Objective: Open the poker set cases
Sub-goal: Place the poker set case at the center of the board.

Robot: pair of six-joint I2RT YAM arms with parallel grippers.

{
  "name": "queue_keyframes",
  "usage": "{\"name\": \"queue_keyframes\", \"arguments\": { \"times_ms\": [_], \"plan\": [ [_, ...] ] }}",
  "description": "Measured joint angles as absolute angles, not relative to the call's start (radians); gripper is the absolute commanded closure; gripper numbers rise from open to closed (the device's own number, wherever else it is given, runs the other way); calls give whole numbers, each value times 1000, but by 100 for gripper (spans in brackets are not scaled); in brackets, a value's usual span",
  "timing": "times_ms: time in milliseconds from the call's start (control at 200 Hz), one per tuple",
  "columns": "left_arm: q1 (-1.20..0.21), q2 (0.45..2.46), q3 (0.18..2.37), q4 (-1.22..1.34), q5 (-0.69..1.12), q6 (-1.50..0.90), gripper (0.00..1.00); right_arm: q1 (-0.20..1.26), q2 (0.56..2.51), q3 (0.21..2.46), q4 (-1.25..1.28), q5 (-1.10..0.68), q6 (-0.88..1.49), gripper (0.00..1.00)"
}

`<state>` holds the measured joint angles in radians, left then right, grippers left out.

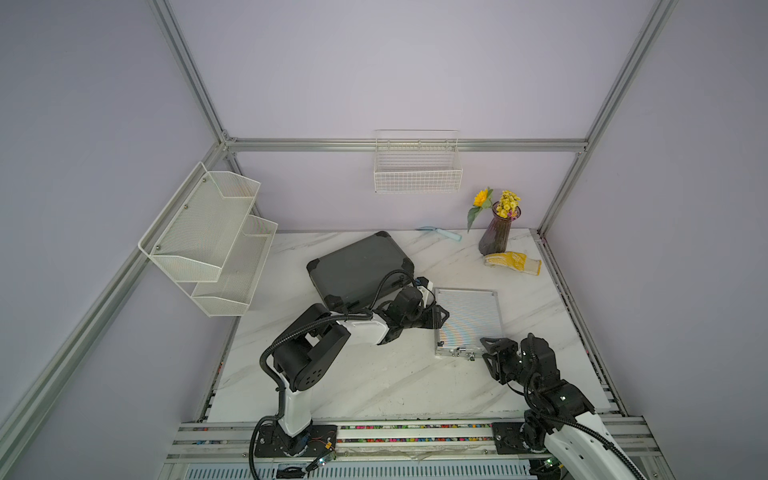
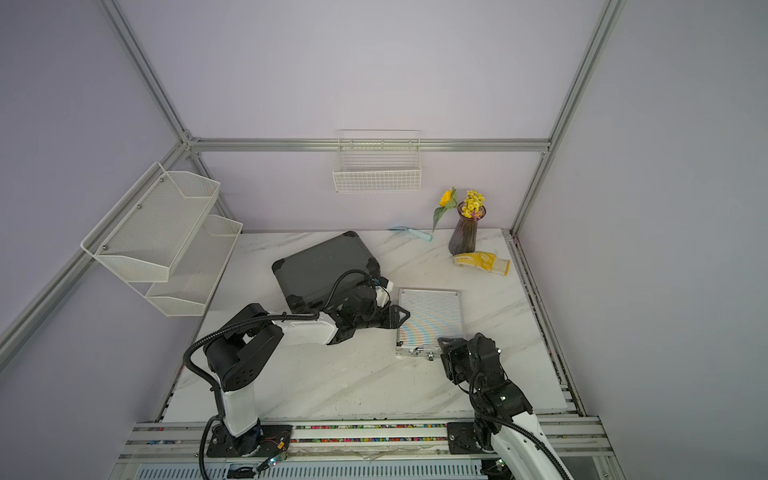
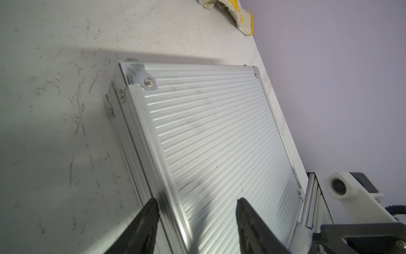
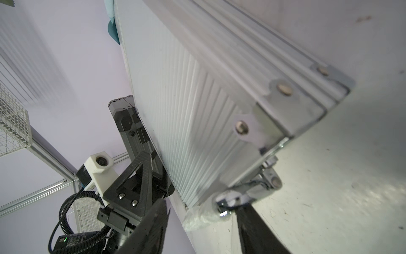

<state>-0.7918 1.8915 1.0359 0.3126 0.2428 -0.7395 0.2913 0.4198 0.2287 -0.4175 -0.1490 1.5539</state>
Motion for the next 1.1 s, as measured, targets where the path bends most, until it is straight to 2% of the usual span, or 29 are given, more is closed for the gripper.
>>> {"name": "queue_keyframes", "arguments": {
  "times_ms": [115,175,645,815,950,1100],
  "plan": [
    [-792,1880,1036,313,244,-740,40,291,420,236,-415,-152,1551,29],
    [-791,1877,1036,313,245,-740,40,291,420,241,-414,-155,1554,27],
    [-786,1822,1023,298,254,-742,39,291,394,339,-569,-157,1497,27],
    [-786,1803,1002,271,266,-754,38,291,524,530,-635,-134,1366,26],
    [-786,1778,985,238,278,-769,37,291,667,676,-633,-65,1208,16],
    [-786,1771,985,211,294,-778,36,291,790,706,-629,51,1052,10]
  ]
}}
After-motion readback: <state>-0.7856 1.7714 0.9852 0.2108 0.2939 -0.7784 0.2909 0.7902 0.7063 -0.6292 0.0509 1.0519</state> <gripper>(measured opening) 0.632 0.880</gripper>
